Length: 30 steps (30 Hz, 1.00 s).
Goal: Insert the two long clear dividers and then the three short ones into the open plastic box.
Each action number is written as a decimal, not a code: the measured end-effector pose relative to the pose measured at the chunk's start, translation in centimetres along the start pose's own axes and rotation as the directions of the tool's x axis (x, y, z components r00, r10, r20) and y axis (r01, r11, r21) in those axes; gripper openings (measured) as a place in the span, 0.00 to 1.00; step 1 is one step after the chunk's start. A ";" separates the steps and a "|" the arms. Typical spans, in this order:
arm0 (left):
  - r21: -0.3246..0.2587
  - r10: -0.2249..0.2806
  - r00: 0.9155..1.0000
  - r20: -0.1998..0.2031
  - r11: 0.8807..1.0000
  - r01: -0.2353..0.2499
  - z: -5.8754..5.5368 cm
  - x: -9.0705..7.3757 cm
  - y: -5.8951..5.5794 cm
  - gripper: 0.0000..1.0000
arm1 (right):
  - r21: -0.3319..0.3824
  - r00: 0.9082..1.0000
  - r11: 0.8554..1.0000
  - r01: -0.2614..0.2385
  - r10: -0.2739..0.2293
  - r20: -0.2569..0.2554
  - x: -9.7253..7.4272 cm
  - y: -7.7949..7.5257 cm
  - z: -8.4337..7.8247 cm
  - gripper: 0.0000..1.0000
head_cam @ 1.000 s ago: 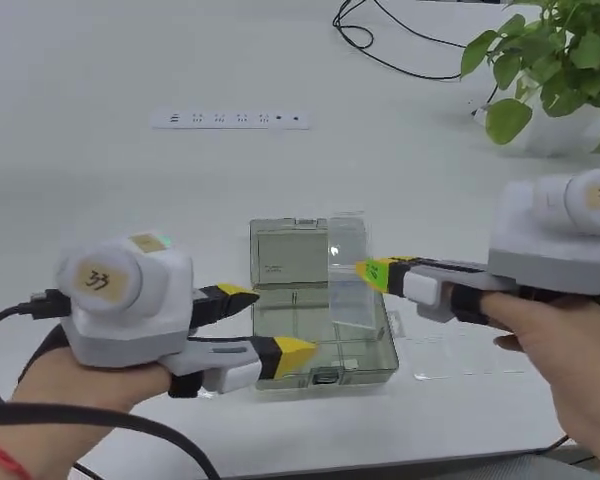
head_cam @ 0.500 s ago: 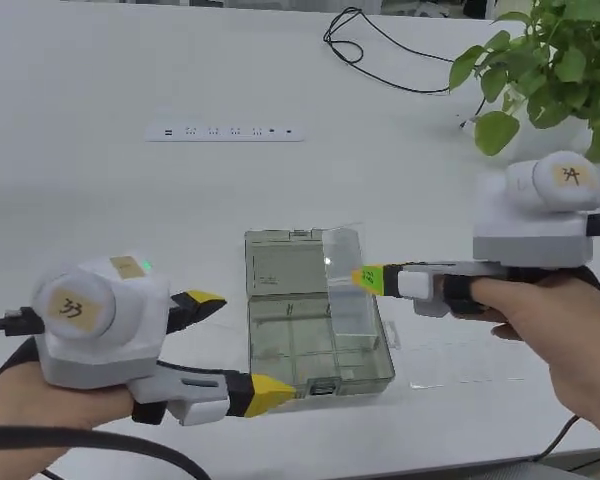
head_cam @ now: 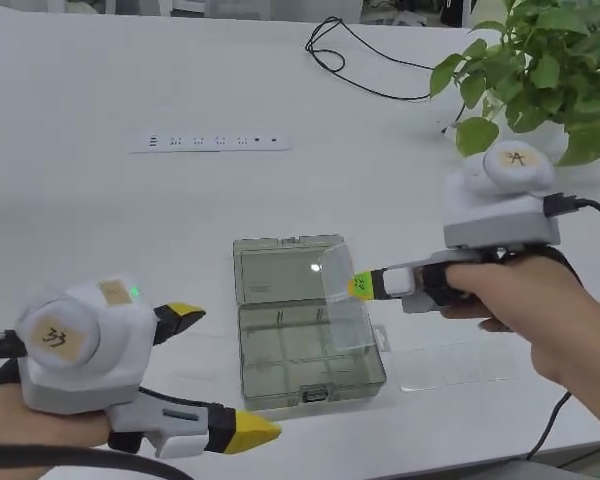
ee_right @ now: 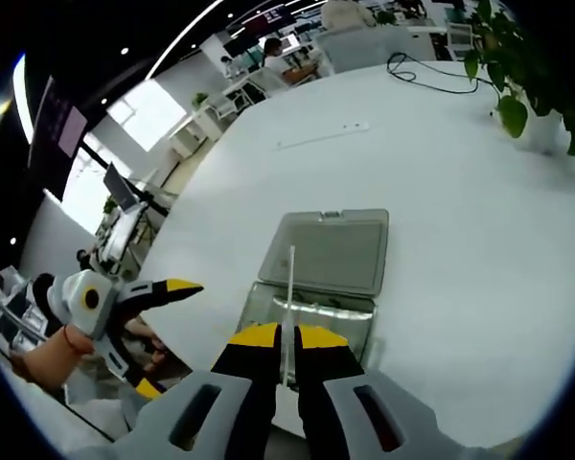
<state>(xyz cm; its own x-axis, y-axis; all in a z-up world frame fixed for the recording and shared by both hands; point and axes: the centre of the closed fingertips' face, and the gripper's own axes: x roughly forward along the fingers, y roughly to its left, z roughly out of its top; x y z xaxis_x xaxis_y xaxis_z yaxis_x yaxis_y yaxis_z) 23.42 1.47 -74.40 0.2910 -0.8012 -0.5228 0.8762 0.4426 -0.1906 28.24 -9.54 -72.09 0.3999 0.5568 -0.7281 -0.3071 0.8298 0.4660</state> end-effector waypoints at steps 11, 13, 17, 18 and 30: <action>0.035 -0.031 0.999 -0.018 0.999 0.031 -0.7 0.1 0.1 1.00 | 0.077 0.992 0.995 0.060 -0.050 -0.119 1.4 -2.0 -1.1 0.07; 0.040 -0.032 0.999 -0.021 0.999 0.033 -0.9 0.1 0.2 1.00 | 0.081 0.989 0.995 0.066 -0.054 -0.136 1.6 -2.0 -1.4 0.07; 0.037 -0.040 0.999 -0.016 0.998 0.041 -1.0 0.1 0.2 1.00 | 0.101 0.981 0.991 0.092 -0.073 -0.178 2.3 -2.6 -2.2 0.07; 0.037 -0.041 0.999 -0.018 0.998 0.042 -1.1 0.1 0.2 1.00 | 0.111 0.979 0.989 0.099 -0.076 -0.188 2.4 -2.5 -2.6 0.07; 0.027 -0.056 0.998 -0.011 0.998 0.056 -1.6 0.5 0.3 1.00 | 0.130 0.970 0.983 0.128 -0.097 -0.221 3.5 -3.0 -3.4 0.07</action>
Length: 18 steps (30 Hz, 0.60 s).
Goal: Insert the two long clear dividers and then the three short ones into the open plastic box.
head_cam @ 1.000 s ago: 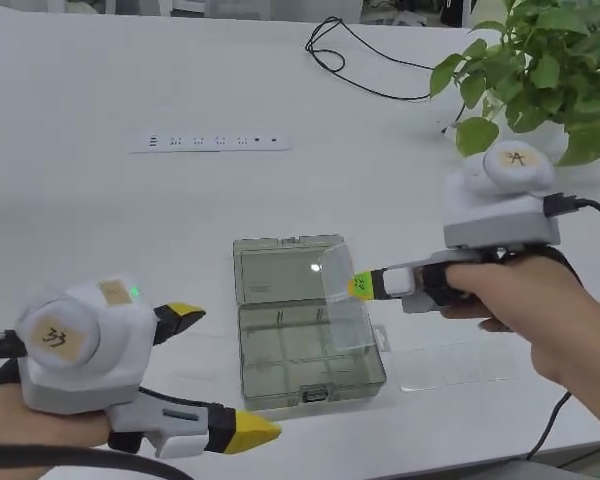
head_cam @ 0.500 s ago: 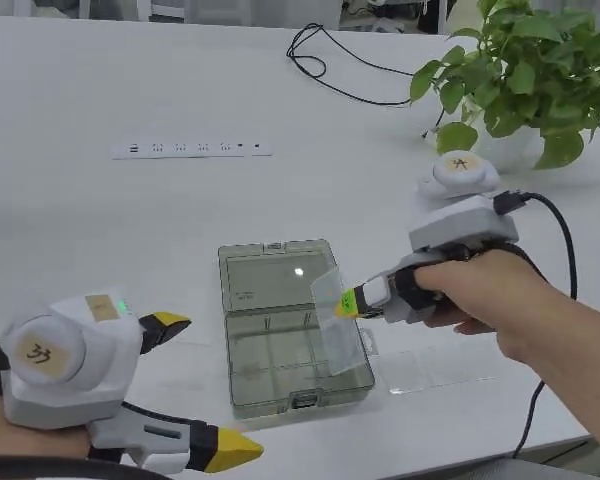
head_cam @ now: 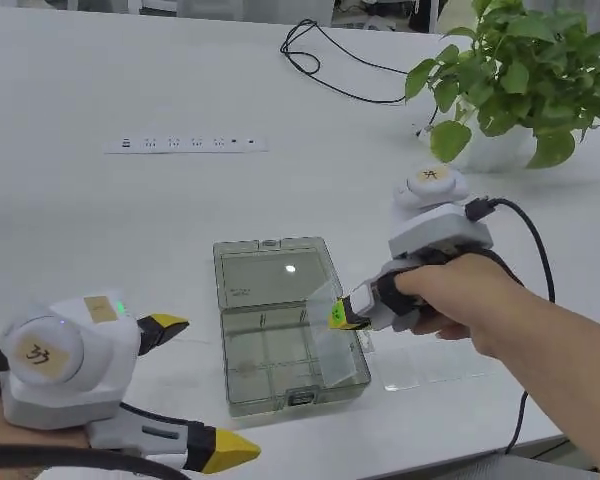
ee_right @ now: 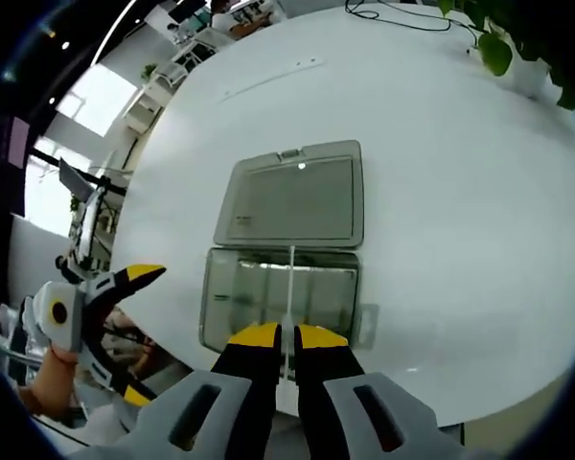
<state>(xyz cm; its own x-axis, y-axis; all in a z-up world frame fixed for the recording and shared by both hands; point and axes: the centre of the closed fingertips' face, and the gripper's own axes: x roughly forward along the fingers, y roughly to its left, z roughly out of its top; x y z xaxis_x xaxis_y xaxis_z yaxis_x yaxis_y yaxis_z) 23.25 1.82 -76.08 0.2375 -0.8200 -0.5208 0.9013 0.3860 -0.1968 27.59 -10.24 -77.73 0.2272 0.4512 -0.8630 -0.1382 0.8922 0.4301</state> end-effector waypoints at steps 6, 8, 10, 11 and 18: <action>-0.004 -0.003 1.000 0.008 1.000 0.003 0.0 0.1 -0.1 1.00 | 0.009 1.000 1.000 0.019 -0.019 -0.005 0.7 -0.7 -0.2 0.07; -0.006 -0.003 1.000 0.011 1.000 0.003 0.0 0.1 -0.1 1.00 | 0.013 1.000 1.000 0.019 -0.019 -0.006 0.8 -0.7 -0.2 0.07; -0.009 -0.003 1.000 0.013 1.000 0.003 0.0 0.1 -0.1 1.00 | 0.011 1.000 1.000 0.022 -0.022 -0.007 0.9 -0.7 -0.2 0.07; -0.010 -0.004 1.000 0.014 1.000 0.004 0.0 0.1 -0.1 1.00 | 0.009 1.000 1.000 0.025 -0.025 -0.008 1.0 -0.7 -0.2 0.07; -0.015 -0.007 1.000 0.020 1.000 0.007 0.1 0.2 -0.2 1.00 | 0.013 0.999 0.999 0.034 -0.034 -0.013 1.3 -0.9 -0.3 0.07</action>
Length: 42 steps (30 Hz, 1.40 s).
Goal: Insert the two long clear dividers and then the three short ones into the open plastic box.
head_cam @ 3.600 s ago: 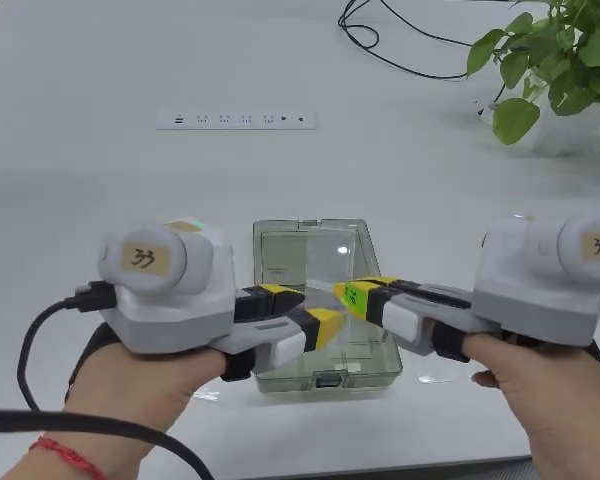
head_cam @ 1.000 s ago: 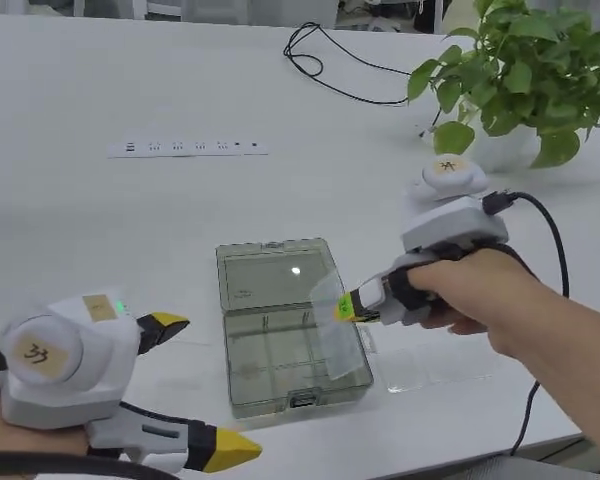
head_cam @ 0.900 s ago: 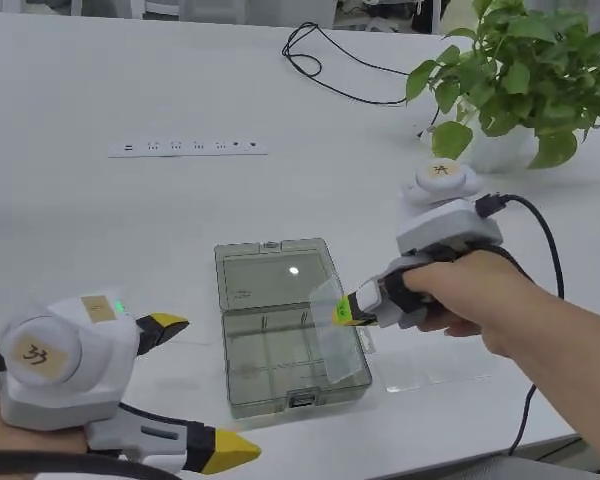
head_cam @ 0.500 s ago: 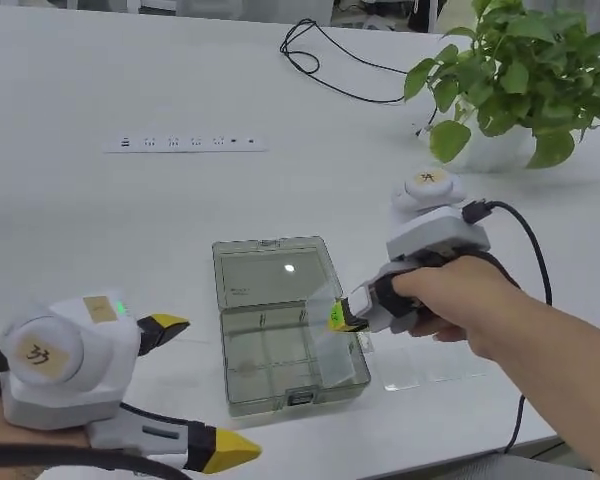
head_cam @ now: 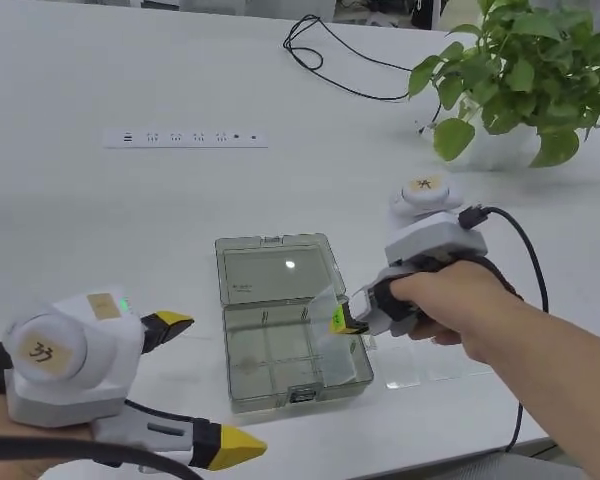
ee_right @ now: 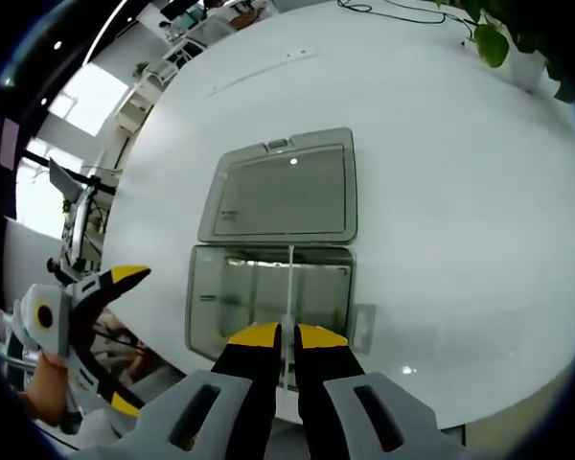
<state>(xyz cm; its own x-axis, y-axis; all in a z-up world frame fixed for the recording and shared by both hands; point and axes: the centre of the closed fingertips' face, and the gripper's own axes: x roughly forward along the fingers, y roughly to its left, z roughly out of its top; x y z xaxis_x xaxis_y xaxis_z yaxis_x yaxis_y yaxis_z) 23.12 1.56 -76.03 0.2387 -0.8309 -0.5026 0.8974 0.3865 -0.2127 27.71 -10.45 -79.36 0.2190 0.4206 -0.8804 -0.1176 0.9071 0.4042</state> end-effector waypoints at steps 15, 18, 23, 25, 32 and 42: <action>-0.006 -0.004 1.000 0.009 1.000 0.004 0.1 0.1 -0.1 1.00 | 0.015 1.000 1.000 0.005 -0.005 0.004 0.4 -0.2 0.0 0.07; -0.009 -0.002 1.000 0.010 1.000 0.002 0.1 0.1 -0.1 1.00 | 0.014 1.000 1.000 0.008 -0.008 0.005 0.5 -0.2 0.0 0.07; -0.009 -0.003 1.000 0.009 1.000 0.003 0.0 0.1 0.0 1.00 | 0.016 1.000 1.000 0.009 -0.009 0.008 0.5 -0.3 0.0 0.07; -0.009 -0.003 1.000 0.011 1.000 0.003 0.0 0.1 0.0 1.00 | 0.017 1.000 1.000 0.009 -0.009 0.009 0.5 -0.3 0.0 0.07; -0.014 -0.006 1.000 0.009 1.000 0.006 0.0 0.2 -0.1 0.99 | 0.017 1.000 1.000 0.017 -0.017 0.008 0.7 -0.5 0.0 0.07; -0.023 -0.005 1.000 0.014 1.000 0.005 -0.1 0.2 -0.2 0.99 | 0.008 1.000 1.000 0.024 -0.024 0.000 0.6 -0.3 0.3 0.07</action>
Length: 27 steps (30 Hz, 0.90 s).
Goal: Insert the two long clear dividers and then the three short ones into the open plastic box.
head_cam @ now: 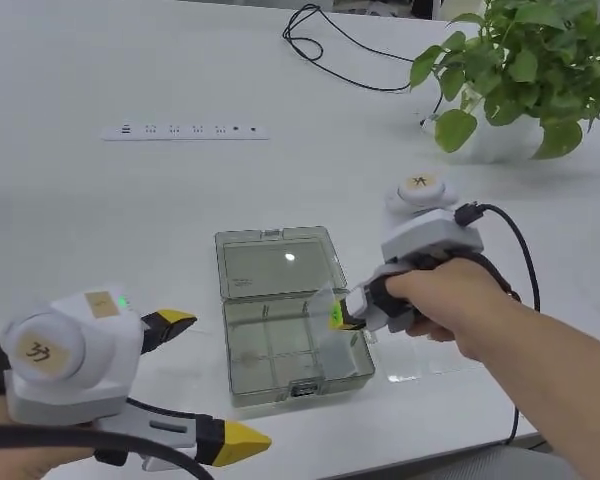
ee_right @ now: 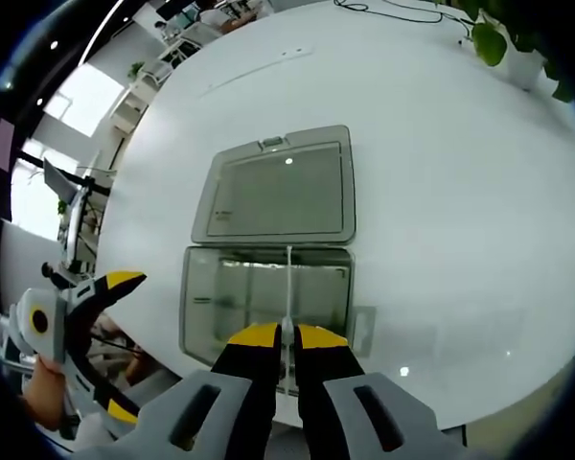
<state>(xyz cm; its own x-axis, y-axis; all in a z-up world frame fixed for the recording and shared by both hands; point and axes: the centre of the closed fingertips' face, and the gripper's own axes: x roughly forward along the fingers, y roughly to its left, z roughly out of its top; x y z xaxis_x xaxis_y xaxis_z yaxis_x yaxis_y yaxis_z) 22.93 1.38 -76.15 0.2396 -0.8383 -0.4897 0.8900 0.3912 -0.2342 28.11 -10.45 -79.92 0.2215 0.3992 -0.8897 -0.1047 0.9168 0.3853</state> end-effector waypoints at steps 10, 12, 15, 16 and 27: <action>-0.002 -0.002 1.000 0.004 1.000 0.002 0.0 0.0 0.0 0.98 | -0.005 1.000 1.000 -0.003 0.003 0.008 -0.4 0.3 0.1 0.07; -0.001 -0.003 1.000 0.002 1.000 0.003 -0.1 0.1 0.0 0.98 | -0.008 1.000 1.000 -0.002 0.002 0.009 -0.4 0.3 0.3 0.07; 0.001 -0.004 1.000 -0.004 1.000 0.004 -0.2 0.1 -0.1 0.98 | -0.007 1.000 1.000 -0.003 0.003 0.009 -0.5 0.3 0.3 0.07; -0.001 -0.005 1.000 -0.002 1.000 0.005 -0.2 0.1 -0.2 0.98 | -0.006 1.000 1.000 -0.005 0.005 0.009 -0.4 0.3 0.4 0.07; -0.005 -0.005 1.000 -0.004 1.000 0.005 -0.2 0.1 -0.1 0.98 | -0.008 1.000 1.000 -0.010 0.010 0.010 -0.3 0.3 0.5 0.07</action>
<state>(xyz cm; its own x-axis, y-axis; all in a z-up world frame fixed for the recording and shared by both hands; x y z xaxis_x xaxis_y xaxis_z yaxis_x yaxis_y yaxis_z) 22.77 1.29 -76.35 0.2333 -0.8391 -0.4914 0.8893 0.3886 -0.2413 28.49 -10.27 -79.37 0.2297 0.4082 -0.8835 -0.1146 0.9128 0.3920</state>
